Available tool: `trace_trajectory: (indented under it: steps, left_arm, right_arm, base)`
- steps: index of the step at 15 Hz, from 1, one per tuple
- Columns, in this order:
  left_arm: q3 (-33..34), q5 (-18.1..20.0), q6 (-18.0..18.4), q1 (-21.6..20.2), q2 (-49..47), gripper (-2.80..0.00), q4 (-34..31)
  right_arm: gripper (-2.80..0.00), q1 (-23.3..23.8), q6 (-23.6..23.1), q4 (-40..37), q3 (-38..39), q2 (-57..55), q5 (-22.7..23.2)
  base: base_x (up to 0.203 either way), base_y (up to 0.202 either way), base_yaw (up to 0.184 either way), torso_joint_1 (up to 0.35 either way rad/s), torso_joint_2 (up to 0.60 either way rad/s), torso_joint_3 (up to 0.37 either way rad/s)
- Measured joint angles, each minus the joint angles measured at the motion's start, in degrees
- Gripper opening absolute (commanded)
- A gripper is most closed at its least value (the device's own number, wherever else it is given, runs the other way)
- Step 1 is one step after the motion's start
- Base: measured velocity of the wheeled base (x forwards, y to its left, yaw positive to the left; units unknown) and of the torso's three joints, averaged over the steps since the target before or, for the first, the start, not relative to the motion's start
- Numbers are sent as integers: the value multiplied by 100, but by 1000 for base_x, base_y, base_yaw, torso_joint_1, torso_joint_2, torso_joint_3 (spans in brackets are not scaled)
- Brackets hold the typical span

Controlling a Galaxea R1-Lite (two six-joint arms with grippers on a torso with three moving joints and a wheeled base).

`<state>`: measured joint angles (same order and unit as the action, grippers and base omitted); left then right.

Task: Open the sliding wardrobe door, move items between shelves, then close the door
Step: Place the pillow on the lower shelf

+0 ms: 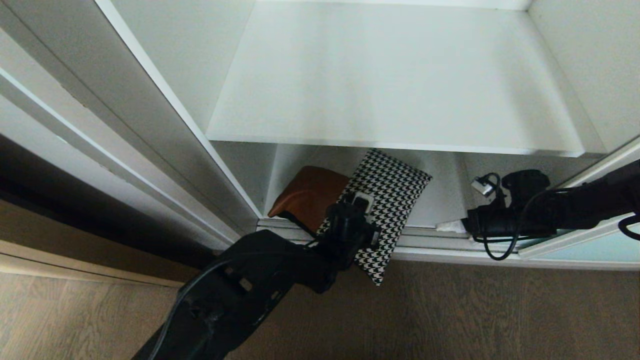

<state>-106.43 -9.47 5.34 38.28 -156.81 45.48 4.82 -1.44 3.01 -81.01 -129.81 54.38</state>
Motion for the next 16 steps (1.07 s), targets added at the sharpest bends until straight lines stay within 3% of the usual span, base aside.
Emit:
trace_trajectory:
  steps: [3, 6, 8, 11, 14, 16]
  left_arm:
    - [1171, -436, -445, -8, 876, -280, -110]
    - [2716, -467, -989, -190, 1692, -280, -460]
    - [3505, -258, -1704, -577, 1994, -280, -613]
    - [3945, 929, -2651, -989, 2281, -280, -729]
    - [4400, 2195, -2896, -1246, 2571, -280, -535]
    - [4694, 2782, -2907, -1288, 2636, -280, -166]
  right_arm:
    - [-280, -321, -31, 26, 228, -91, -275]
    - [-280, -554, -48, 38, 293, -220, -577]
    - [-280, -735, -84, 49, 298, -356, -887]
    - [-280, -1097, -262, 42, 288, -524, -1369]
    - [-280, -1323, -306, 35, 197, -649, -1759]
    - [-280, -1445, -307, -55, 0, -781, -1928]
  base:
    - [0, 0, 0, 0, 0, 0]
    - [0, 0, 0, 0, 0, 0]
    - [0, 0, 0, 0, 0, 0]
    - [0, 0, 0, 0, 0, 0]
    - [0, 0, 0, 0, 0, 0]
    - [0, 0, 0, 0, 0, 0]
